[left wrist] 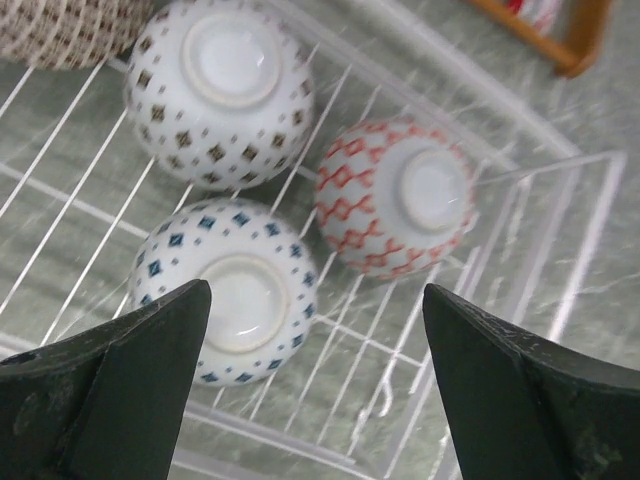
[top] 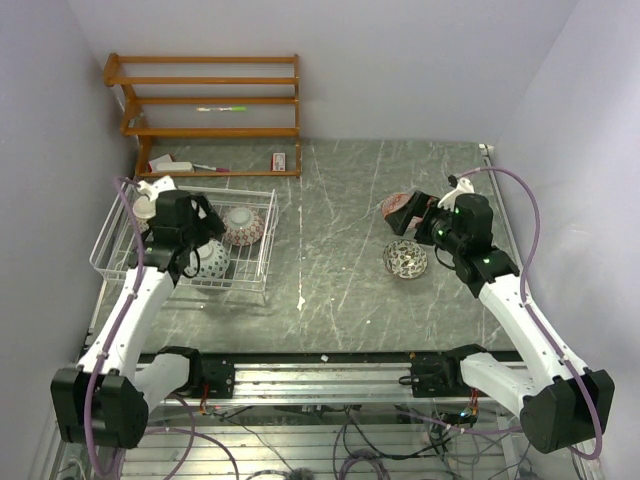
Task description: Load the bowls into the dish rack
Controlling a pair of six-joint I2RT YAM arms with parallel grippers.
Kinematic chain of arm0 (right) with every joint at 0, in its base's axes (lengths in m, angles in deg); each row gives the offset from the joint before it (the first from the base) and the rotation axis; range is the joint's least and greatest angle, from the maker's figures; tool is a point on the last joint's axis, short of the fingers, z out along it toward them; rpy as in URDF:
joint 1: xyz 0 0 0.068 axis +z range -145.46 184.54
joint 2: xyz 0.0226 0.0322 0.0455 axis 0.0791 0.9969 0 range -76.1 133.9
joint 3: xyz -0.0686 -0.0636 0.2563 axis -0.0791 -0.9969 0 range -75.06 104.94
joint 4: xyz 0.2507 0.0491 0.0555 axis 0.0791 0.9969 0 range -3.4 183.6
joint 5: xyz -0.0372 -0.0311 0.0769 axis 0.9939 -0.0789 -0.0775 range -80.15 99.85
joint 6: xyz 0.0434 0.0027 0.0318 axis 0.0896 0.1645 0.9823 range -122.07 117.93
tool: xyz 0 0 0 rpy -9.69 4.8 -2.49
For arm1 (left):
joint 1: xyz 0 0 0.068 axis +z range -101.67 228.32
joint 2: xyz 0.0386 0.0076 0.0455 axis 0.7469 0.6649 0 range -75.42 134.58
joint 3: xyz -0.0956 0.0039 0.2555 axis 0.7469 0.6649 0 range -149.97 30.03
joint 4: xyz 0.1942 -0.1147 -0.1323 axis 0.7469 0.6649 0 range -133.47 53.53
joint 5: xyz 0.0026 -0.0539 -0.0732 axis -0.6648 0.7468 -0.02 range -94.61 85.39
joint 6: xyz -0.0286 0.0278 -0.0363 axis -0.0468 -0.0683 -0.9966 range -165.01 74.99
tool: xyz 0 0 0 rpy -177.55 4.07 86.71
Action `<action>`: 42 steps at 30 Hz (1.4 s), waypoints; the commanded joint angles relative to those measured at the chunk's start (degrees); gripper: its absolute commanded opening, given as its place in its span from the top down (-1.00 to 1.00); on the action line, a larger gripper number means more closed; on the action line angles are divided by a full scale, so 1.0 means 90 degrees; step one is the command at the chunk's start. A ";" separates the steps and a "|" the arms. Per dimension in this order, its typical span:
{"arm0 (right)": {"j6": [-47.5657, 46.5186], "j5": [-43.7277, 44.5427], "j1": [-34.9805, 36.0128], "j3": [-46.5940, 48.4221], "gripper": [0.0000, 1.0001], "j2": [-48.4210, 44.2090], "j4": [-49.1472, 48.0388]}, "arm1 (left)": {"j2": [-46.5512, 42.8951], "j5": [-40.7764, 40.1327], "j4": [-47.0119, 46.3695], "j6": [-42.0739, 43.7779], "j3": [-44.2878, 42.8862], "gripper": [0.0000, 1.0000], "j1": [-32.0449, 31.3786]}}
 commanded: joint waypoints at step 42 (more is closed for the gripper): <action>-0.0055 -0.0207 -0.0036 -0.0536 -0.99 -0.0063 -0.0279 | 0.1004 -0.2934 -0.0073 -0.0619 0.0815 -0.01 -0.1191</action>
